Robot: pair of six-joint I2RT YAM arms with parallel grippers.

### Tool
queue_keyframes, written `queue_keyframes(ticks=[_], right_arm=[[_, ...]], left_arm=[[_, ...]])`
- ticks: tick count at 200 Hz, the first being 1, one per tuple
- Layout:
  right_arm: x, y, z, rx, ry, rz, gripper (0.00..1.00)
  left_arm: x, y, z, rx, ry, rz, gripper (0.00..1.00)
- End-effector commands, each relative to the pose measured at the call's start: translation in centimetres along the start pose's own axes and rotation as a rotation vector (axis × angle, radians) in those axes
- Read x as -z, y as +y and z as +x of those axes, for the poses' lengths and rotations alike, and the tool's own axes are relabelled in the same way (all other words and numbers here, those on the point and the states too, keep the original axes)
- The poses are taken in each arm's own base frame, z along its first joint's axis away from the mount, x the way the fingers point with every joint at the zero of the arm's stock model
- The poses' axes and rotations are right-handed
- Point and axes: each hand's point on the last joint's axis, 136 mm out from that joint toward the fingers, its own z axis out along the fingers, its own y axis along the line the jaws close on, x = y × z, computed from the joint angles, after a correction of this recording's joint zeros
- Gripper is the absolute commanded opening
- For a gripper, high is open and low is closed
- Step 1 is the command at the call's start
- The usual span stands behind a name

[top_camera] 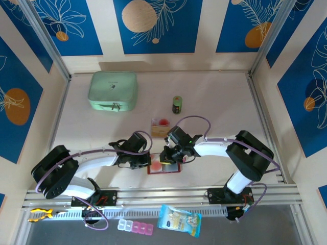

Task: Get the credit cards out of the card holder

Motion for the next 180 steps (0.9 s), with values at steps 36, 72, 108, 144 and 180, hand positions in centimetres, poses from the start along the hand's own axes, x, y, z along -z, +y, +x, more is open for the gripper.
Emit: queue_keyframes(ticks=[36,72,108,144,180], right_arm=[[-0.5,0.2,0.4,-0.018,0.038,-0.037,0.13],[-0.5,0.4,0.3,-0.014,0.036,-0.042,0.12],[0.1,0.2,0.3,-0.006,0.012,-0.029,0.06],[1.0,-0.1,0.2,0.002,-0.016,-0.014,0.03],[1.6,-0.6,0.2,0.001,-0.028,-0.008,0.01]], left_arm=[[-0.2,1.3,0.6,0.024,0.026,-0.042,0.00],[-0.3,1.3,0.6,0.025,0.026,-0.043,0.00],[-0.3,1.5,0.6,0.023,0.028,-0.049,0.00],[-0.3,1.7,0.7,0.027,0.028,-0.054,0.00],[-0.3,1.7,0.7,0.027,0.029,-0.055,0.00]])
